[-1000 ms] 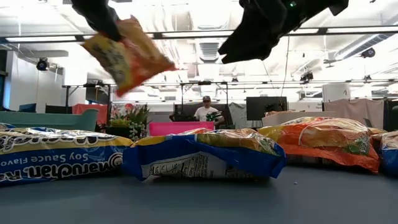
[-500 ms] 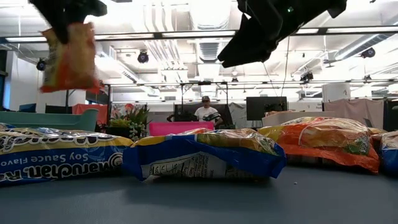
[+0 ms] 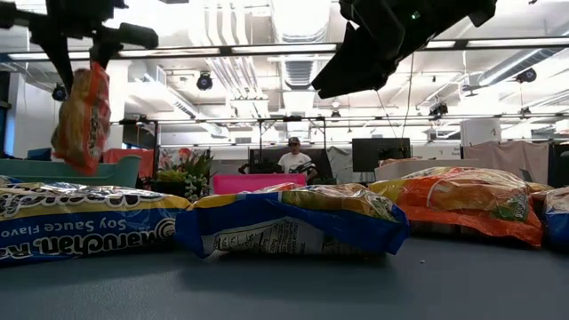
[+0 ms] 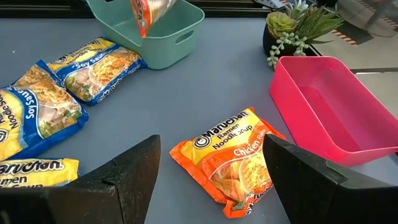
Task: Sort Maruchan noodles
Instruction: Put the orange noodle pack into the green bin
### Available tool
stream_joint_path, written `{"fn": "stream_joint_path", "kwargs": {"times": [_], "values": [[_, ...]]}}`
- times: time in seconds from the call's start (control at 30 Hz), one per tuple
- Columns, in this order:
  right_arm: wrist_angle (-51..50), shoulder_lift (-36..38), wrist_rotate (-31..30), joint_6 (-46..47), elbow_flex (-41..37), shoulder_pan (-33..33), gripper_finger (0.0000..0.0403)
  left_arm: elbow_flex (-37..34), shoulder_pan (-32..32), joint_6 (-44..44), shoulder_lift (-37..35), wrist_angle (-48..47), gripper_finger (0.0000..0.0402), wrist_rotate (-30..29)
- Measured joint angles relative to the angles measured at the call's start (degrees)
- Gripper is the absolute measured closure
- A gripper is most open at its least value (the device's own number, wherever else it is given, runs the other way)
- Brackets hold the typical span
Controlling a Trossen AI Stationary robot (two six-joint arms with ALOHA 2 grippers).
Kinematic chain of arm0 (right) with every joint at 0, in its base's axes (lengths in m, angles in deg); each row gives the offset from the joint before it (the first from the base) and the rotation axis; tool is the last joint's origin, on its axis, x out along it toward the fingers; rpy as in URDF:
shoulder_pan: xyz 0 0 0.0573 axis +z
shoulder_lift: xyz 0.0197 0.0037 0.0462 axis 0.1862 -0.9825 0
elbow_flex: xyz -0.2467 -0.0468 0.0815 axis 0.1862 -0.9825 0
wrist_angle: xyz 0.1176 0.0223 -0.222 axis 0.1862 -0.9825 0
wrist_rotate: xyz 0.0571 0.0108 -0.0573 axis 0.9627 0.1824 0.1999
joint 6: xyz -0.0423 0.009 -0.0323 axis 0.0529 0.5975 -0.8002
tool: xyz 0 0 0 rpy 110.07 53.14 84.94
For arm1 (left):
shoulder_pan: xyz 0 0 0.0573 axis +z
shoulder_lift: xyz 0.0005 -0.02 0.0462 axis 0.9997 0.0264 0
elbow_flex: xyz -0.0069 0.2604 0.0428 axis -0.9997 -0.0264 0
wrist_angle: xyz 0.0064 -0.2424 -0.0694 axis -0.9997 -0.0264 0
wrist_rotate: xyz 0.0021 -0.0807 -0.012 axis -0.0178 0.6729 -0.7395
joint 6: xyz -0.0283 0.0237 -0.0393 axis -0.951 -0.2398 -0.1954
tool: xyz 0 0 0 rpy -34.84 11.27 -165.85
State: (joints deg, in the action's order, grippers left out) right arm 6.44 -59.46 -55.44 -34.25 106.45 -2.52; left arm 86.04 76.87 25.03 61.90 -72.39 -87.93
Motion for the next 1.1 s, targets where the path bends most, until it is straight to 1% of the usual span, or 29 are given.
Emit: {"fn": "stream_joint_path", "kwargs": {"times": [0.17,0.33,0.43,0.6,0.8,1.1], "values": [[0.0,0.0,0.0,0.1,0.0,0.0,0.0131,-3.1,0.0,3.4,-0.8,4.8,0.0317,-0.3],[0.0,0.0,0.0,0.3,0.0,0.0,0.0131,-4.9,0.2,6.0,-0.9,6.7,0.0322,-1.4],[0.0,0.0,0.0,0.6,0.0,0.0,0.0131,-5.0,0.2,6.1,-0.9,7.9,0.0323,-2.6],[0.0,0.0,0.0,0.6,0.0,0.0,0.0131,-5.0,0.3,6.1,-0.9,10.5,0.0323,-2.7],[0.0,0.0,0.1,0.7,0.0,0.0,0.0131,-5.5,1.4,5.5,-1.0,10.9,0.0323,-2.7],[0.1,0.0,0.1,0.7,-0.1,0.0,0.0131,-10.3,1.6,5.4,-1.0,13.5,0.0318,-3.3]]}}
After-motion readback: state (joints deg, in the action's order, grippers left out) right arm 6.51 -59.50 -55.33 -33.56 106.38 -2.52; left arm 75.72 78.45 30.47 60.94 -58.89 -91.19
